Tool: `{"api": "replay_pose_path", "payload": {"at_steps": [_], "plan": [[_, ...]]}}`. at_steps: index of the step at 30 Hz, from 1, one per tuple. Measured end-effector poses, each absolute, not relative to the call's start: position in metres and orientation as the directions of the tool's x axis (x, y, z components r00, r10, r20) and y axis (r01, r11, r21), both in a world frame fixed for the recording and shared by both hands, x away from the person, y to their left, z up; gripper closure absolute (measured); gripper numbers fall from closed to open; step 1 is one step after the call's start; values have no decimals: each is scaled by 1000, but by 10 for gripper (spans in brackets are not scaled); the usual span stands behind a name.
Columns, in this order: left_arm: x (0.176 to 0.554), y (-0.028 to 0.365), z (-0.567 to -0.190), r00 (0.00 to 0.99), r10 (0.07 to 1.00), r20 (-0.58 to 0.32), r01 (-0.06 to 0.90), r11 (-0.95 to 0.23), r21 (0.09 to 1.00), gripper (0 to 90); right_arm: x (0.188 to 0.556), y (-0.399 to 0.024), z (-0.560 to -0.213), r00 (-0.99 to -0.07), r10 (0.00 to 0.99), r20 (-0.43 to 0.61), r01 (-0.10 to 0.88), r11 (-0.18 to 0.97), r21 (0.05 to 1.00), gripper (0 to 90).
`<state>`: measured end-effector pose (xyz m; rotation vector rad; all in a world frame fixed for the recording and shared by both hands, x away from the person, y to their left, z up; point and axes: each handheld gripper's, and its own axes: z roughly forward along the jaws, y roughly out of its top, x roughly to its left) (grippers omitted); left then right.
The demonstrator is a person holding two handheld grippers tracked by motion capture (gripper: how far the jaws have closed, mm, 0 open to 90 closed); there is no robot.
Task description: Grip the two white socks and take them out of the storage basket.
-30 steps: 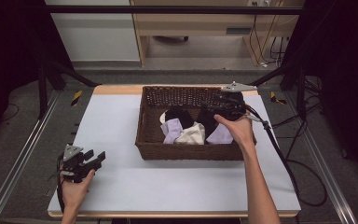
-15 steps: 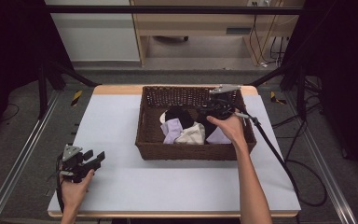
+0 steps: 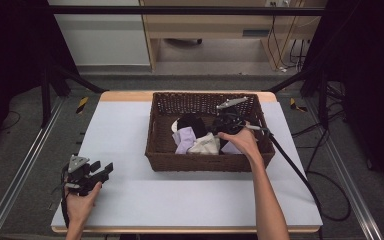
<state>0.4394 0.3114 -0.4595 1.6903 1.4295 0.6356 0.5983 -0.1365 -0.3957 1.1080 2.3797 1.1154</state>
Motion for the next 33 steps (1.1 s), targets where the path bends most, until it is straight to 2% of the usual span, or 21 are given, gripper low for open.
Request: {"api": "replay_pose_path", "payload": {"at_steps": [12,15,18,19,20,27,33], "plan": [[440,310,-460,236,964,-123,557,-31,830,460,599,-132,-411,-694,715,84,568,472,674,402],[440,310,-460,236,964,-122,557,-32,830,460,599,-130,-414,-696,713,84,583,494,645,411],[440,310,-460,236,964,-126,557,-28,830,460,600,-129,-415,-699,710,86,592,507,626,491],[440,310,-460,236,964,-126,557,-28,830,461,600,-129,-415,-699,710,86,592,507,626,491],[440,311,-460,237,963,-127,558,-28,829,461,600,-128,-415,-705,705,81,594,525,609,563],[440,312,-460,234,964,-127,560,-27,828,461,600,-125,-415,-725,684,80,597,567,567,839],[440,312,-460,233,964,-126,561,-27,828,461,599,-125,-413,-731,676,89,594,568,569,861]]}}
